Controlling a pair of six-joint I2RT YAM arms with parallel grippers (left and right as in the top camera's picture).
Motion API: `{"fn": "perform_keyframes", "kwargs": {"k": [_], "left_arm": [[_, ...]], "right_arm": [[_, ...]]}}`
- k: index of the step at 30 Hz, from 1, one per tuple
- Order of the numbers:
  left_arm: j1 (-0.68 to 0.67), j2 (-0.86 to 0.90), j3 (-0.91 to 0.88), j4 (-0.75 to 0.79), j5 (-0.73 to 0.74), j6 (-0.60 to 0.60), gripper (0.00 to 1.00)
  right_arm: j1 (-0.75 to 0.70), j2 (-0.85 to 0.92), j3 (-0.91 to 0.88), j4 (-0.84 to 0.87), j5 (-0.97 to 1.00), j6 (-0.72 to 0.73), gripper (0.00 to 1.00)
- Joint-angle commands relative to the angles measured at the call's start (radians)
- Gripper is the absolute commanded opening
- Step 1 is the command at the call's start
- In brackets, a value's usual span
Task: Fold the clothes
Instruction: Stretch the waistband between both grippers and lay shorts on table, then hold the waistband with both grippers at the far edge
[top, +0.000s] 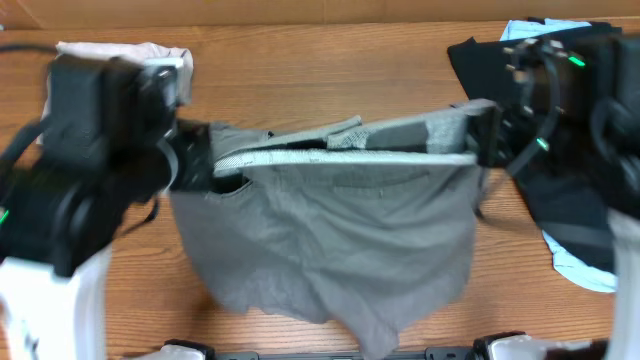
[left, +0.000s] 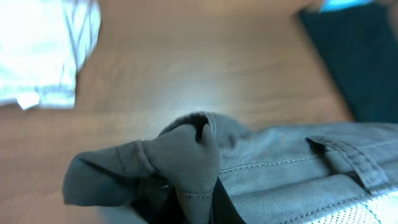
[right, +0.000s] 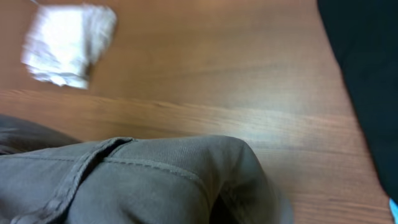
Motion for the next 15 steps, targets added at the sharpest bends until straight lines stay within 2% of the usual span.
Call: {"fn": "perform_keyframes", "kwargs": {"k": [1, 6, 9, 15], "left_arm": [[0.052, 0.109, -0.100, -0.004, -0.316, -0.014, 0.04], [0.052, 0.311, -0.208, 0.098, -0.306, -0.014, 0.04], [0.052, 0.438, -0.214, 0.185, -0.302, -0.013, 0.04], [0.057, 0.624, -0.214, 0.455, -0.302, -0.010, 0.04]], "right_arm": [[-0.037, 0.078, -0.072, 0.034, 0.192, 0.002, 0.04], [-0.037, 0.237, -0.208, 0.184, 0.192, 0.002, 0.04], [-0.037, 0.332, -0.266, 0.309, 0.193, -0.005, 0.04], [-0.037, 0.499, -0.293, 0.602, 0.193, -0.005, 0.04]]}}
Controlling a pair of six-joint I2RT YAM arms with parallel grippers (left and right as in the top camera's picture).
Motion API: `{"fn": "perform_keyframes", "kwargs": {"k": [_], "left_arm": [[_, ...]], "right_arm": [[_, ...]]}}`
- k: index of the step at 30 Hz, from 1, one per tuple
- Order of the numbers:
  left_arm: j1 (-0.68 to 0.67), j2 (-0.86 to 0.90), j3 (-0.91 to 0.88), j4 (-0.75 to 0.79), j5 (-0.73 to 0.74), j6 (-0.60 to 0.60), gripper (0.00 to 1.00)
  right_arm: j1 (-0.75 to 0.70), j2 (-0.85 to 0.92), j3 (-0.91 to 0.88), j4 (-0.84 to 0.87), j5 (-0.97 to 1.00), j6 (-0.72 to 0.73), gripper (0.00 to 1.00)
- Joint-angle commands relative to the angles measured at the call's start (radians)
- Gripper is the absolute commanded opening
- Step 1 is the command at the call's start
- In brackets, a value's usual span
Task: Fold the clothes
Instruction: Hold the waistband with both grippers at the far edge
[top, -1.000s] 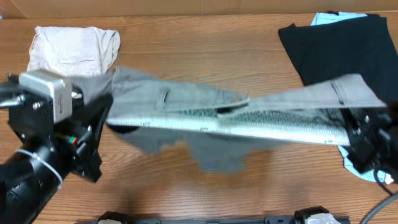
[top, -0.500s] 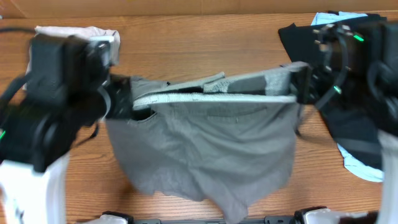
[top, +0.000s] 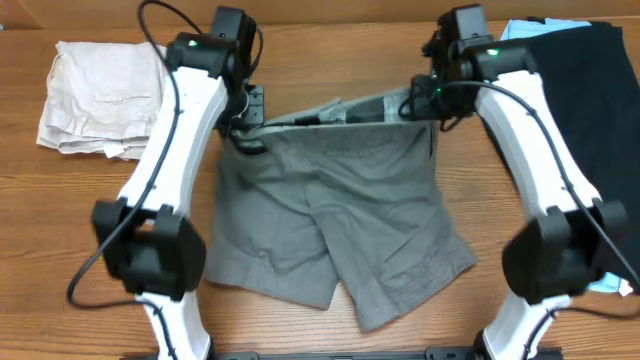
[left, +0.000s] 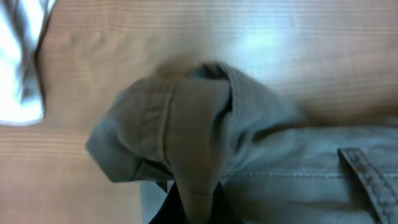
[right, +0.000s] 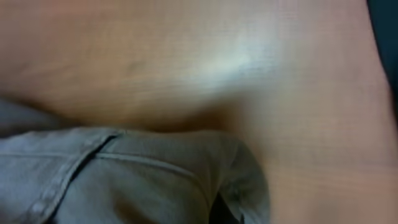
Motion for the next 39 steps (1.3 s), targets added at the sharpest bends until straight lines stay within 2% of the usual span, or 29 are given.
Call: {"fn": "perform_keyframes", "kwargs": {"k": [1, 4, 5, 7, 9, 10, 14, 18, 20, 23, 29, 32, 35, 39], "left_arm": [[0.038, 0.064, -0.003, 0.104, -0.138, -0.007, 0.04], [0.038, 0.099, -0.003, 0.312, -0.138, -0.006, 0.06], [0.038, 0.107, -0.003, 0.397, -0.138, -0.006, 0.22], [0.038, 0.111, -0.003, 0.558, -0.137, -0.006, 0.97], [0.038, 0.106, -0.001, 0.657, -0.136, -0.006, 1.00], [0.037, 0.102, 0.007, 0.683, -0.130, -0.005, 1.00], [0.037, 0.084, 0.092, 0.631, -0.104, 0.050, 1.00], [0.038, 0.074, 0.203, 0.421, -0.090, 0.065, 1.00], [0.040, 0.074, 0.243, 0.307, -0.038, 0.117, 1.00], [0.040, 0.074, 0.252, 0.177, 0.013, 0.187, 1.00], [0.041, 0.075, 0.249, -0.026, 0.021, 0.193, 1.00], [0.041, 0.075, 0.233, -0.054, 0.030, 0.193, 1.00], [0.037, 0.079, 0.210, -0.041, 0.033, 0.188, 1.00], [0.031, 0.079, 0.172, 0.016, 0.043, 0.180, 1.00]], "right_arm": [[-0.037, 0.052, 0.004, 0.121, 0.084, 0.002, 0.04], [-0.037, 0.101, 0.004, 0.298, 0.084, 0.004, 0.05], [-0.037, 0.113, 0.004, 0.363, 0.084, 0.003, 0.15], [-0.036, 0.130, 0.004, 0.491, 0.084, 0.003, 0.67], [-0.036, 0.130, 0.004, 0.557, 0.084, 0.004, 0.96], [-0.036, 0.130, 0.005, 0.581, 0.084, 0.005, 1.00], [-0.037, 0.126, 0.047, 0.553, 0.084, 0.007, 1.00], [-0.036, 0.120, 0.098, 0.424, 0.049, 0.006, 1.00], [-0.036, 0.115, 0.111, 0.352, -0.004, 0.006, 1.00], [-0.036, 0.105, 0.116, 0.224, -0.108, 0.006, 1.00], [-0.036, 0.100, 0.103, 0.014, -0.171, 0.007, 1.00], [-0.032, 0.103, 0.068, 0.013, -0.171, 0.007, 0.99], [-0.026, 0.108, 0.002, 0.088, -0.183, 0.006, 0.95], [-0.014, 0.112, -0.118, 0.309, -0.190, -0.001, 0.73]]}}
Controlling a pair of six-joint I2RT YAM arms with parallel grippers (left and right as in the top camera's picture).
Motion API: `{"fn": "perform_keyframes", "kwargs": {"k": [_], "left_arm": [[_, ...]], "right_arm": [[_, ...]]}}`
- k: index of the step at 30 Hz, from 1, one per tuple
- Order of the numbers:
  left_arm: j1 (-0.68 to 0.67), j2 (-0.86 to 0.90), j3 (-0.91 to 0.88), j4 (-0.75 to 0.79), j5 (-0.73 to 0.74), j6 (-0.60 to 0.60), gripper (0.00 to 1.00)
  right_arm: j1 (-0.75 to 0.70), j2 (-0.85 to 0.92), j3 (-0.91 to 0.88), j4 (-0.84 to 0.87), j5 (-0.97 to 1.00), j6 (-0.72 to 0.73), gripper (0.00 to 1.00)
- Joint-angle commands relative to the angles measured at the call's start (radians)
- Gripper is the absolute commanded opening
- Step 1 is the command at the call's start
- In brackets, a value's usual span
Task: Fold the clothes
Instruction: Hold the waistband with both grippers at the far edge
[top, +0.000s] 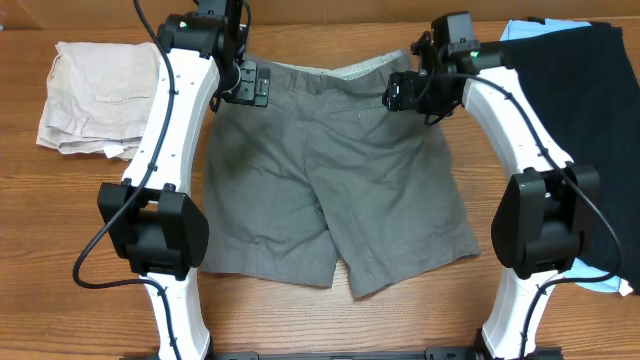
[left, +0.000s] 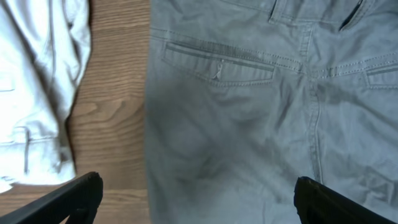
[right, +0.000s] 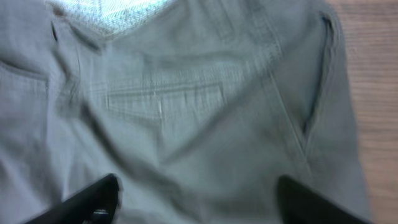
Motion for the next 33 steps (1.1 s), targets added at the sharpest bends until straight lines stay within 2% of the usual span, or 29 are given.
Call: {"fn": "perform_keyframes", "kwargs": {"k": [1, 2, 3, 6, 8, 10, 20, 26, 29, 33], "left_arm": [[-0.009, -0.024, -0.034, 0.034, 0.027, 0.008, 1.00], [-0.009, -0.024, -0.038, 0.041, 0.027, -0.002, 1.00], [-0.009, -0.024, -0.040, 0.047, 0.026, -0.014, 1.00], [-0.009, -0.024, -0.041, 0.066, 0.027, -0.047, 1.00], [-0.009, -0.024, -0.042, 0.083, 0.027, -0.068, 1.00], [-0.009, -0.023, -0.042, 0.103, 0.028, -0.074, 1.00], [-0.033, -0.023, -0.042, 0.121, 0.031, -0.087, 1.00], [-0.048, -0.023, -0.047, 0.137, 0.030, -0.087, 1.00], [-0.048, -0.023, -0.051, 0.131, 0.031, -0.087, 1.00], [-0.055, -0.023, -0.051, 0.092, 0.034, -0.088, 1.00]], "right_arm": [[0.020, -0.019, -0.103, 0.151, -0.021, -0.011, 0.68], [0.026, -0.017, -0.123, 0.195, -0.021, -0.011, 0.62], [0.033, -0.014, -0.140, 0.236, -0.021, -0.011, 0.50], [0.057, 0.001, -0.166, 0.337, -0.016, -0.012, 0.22], [0.072, 0.021, -0.166, 0.389, -0.016, -0.012, 0.12], [0.084, 0.045, -0.166, 0.433, -0.016, -0.011, 0.08], [0.093, 0.149, -0.166, 0.509, -0.060, -0.008, 0.04], [0.092, 0.209, -0.166, 0.647, -0.050, -0.006, 0.04], [0.084, 0.235, -0.166, 0.714, 0.031, 0.068, 0.04], [0.062, 0.271, -0.165, 0.805, 0.026, 0.158, 0.04]]}}
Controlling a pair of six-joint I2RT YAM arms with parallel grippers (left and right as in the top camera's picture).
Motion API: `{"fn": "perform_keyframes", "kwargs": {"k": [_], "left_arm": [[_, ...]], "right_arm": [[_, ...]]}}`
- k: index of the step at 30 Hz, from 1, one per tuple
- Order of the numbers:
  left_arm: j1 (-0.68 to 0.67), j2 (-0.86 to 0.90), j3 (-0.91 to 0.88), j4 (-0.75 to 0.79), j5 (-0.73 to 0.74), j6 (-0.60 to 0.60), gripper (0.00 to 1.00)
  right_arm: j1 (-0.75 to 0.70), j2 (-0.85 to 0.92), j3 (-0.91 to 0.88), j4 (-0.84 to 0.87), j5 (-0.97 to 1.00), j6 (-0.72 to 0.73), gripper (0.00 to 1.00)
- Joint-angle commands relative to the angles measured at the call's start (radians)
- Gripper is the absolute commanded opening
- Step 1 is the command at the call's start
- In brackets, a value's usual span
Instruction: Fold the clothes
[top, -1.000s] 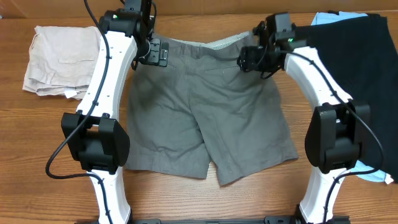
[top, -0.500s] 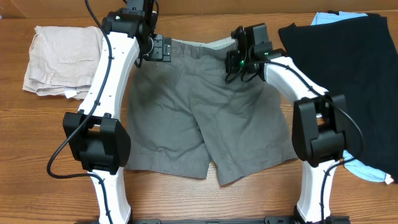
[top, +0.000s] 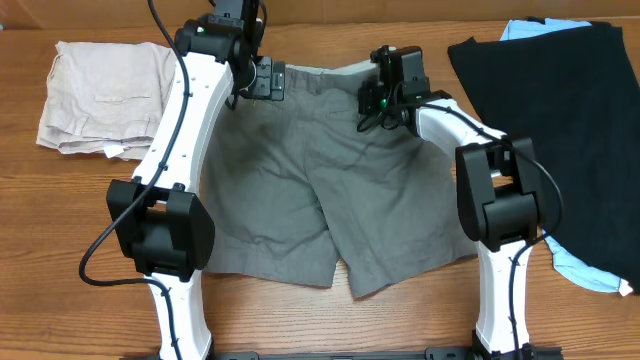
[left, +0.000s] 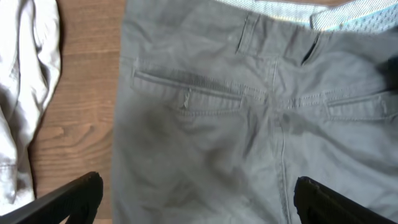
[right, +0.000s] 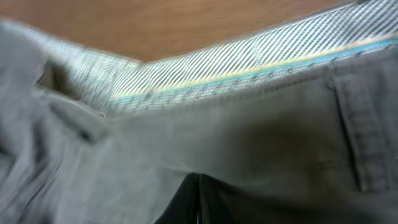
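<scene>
Grey shorts (top: 330, 190) lie spread flat on the wooden table (top: 80, 220), waistband at the far side, back pockets up. My left gripper (top: 268, 80) hovers open over the left part of the waistband; in its wrist view (left: 199, 202) the fingers stand wide apart above the seat of the shorts (left: 205, 124). My right gripper (top: 372, 100) is shut at the middle of the waistband, its tips (right: 199, 186) down on the grey cloth (right: 124, 149) just below the striped lining. No fold of cloth shows between them.
A folded beige garment (top: 100, 95) lies at the far left, also at the left edge of the left wrist view (left: 25, 93). A black garment (top: 560, 120) covers the right side, with a light blue one (top: 590, 275) under it.
My right gripper was open over the right half of the waistband; now it is shut at the waistband's middle, tips on the cloth. The left gripper has shifted slightly right and stays open.
Both grippers held the shorts up by the waistband corners. Then the legs lay on the table with the waistband still held. Then the shorts lay flat and both grippers were open. Now the right one is shut at mid-waistband.
</scene>
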Motion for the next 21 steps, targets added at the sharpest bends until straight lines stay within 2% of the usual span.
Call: {"fn": "perform_keyframes", "kwargs": {"k": [1, 11, 21], "left_arm": [[-0.011, -0.023, -0.012, -0.027, 0.012, -0.008, 1.00], [-0.017, -0.023, -0.012, -0.050, 0.012, -0.008, 1.00], [-0.014, -0.023, -0.012, -0.012, 0.001, 0.021, 1.00]], "right_arm": [[-0.031, 0.043, 0.002, 0.051, 0.028, 0.093, 0.04], [-0.103, 0.101, 0.002, 0.196, 0.032, 0.174, 0.05], [-0.161, 0.143, 0.005, 0.176, 0.025, 0.174, 0.05]]}}
